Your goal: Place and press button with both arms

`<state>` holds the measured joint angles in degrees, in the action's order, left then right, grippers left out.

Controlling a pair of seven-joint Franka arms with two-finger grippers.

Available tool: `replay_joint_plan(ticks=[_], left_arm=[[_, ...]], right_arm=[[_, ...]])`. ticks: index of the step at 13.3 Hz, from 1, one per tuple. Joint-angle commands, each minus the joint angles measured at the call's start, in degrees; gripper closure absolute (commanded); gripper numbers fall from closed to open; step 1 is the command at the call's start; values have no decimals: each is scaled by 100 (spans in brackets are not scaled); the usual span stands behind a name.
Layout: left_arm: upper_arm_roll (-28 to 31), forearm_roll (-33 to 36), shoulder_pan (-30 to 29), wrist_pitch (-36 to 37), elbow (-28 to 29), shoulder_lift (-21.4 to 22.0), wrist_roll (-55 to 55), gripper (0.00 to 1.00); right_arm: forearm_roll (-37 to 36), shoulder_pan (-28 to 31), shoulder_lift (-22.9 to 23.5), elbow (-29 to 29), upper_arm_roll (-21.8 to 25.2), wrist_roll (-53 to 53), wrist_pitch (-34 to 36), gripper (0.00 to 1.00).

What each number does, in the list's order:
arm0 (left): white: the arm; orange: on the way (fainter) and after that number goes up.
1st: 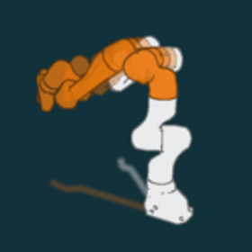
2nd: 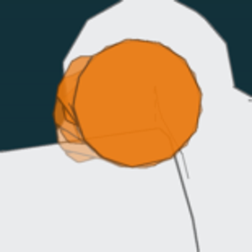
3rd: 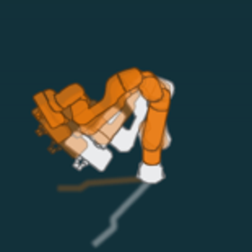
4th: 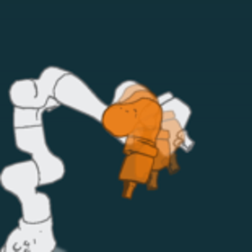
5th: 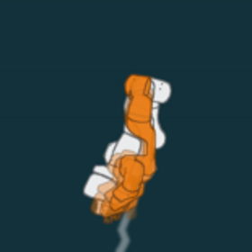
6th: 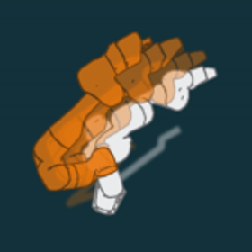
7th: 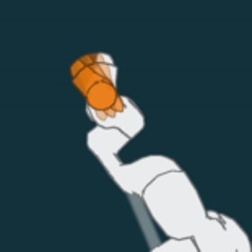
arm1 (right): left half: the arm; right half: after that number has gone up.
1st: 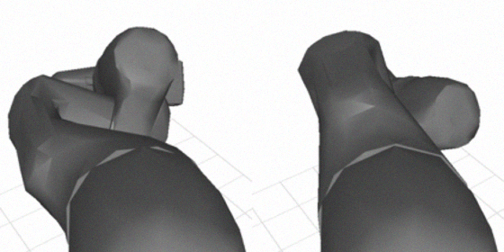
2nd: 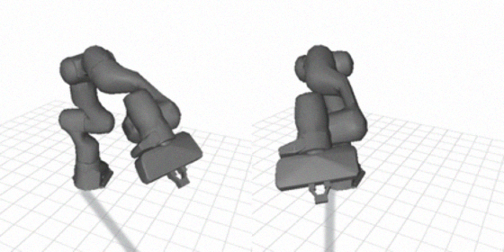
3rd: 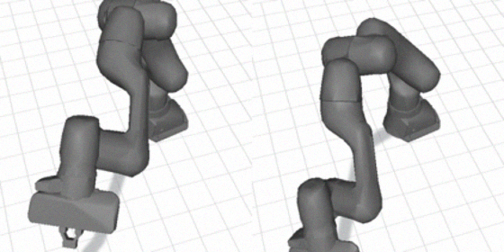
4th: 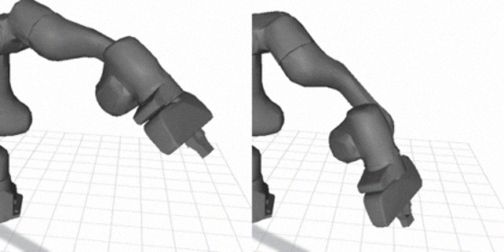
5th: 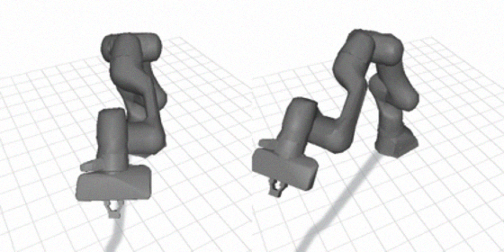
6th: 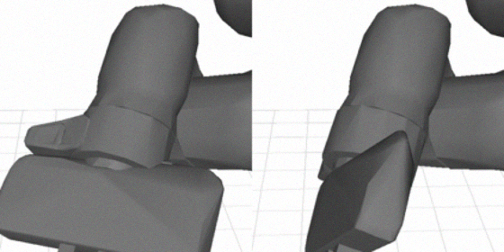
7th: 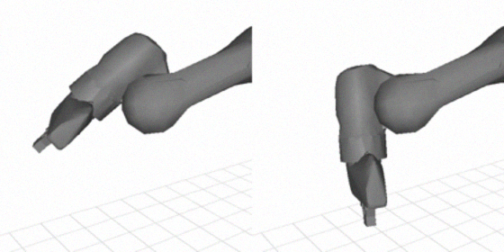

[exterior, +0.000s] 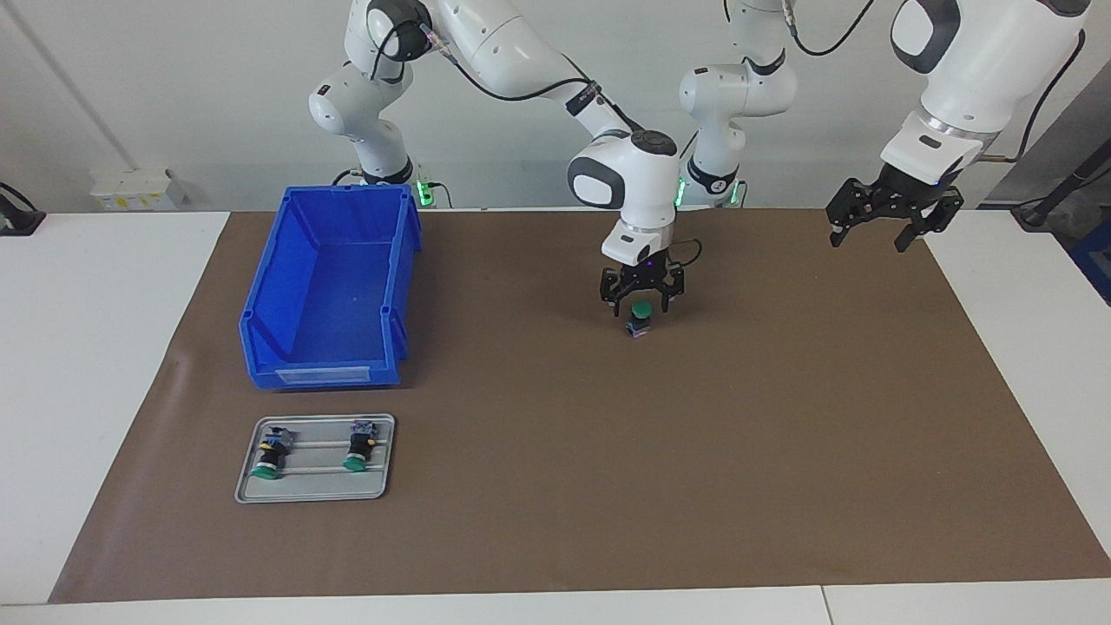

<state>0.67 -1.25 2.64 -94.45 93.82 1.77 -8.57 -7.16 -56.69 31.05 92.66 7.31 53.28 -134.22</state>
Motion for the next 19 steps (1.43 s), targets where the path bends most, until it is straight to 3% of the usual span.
replay_joint_plan(ticks=[1, 2, 3, 4, 5, 11, 16, 19], left_arm=[[-14, 117, -18, -57, 120, 95, 75, 0], [-14, 117, -18, -12, 93, 86, 75, 0], [-23, 99, -27, -3, 41, 77, 75, 0], [-23, 90, -36, 40, -73, 8, 66, 0], [-23, 81, -18, 145, -179, -36, 66, 0], [-23, 117, 8, 243, -136, -11, 83, 0], [-14, 117, 34, 357, -171, -19, 101, 0], [-40, 117, 43, 208, -144, -11, 84, 0]], right_arm=[[-111, 0, 59, -47, 16, 59, -70, 10], [-128, 0, 59, -46, 16, 33, -61, 23], [-163, 0, 59, -46, 16, 16, -52, 47], [-215, 26, 59, -55, 8, -37, -35, 87], [-233, 26, 59, -55, 7, -63, -34, 100], [-321, 96, -28, -125, 51, -72, 158, 100], [-436, 798, -1397, 67, 87, -914, 1580, 100], [-444, 1587, -2276, 497, 69, -1791, 2004, 100]])
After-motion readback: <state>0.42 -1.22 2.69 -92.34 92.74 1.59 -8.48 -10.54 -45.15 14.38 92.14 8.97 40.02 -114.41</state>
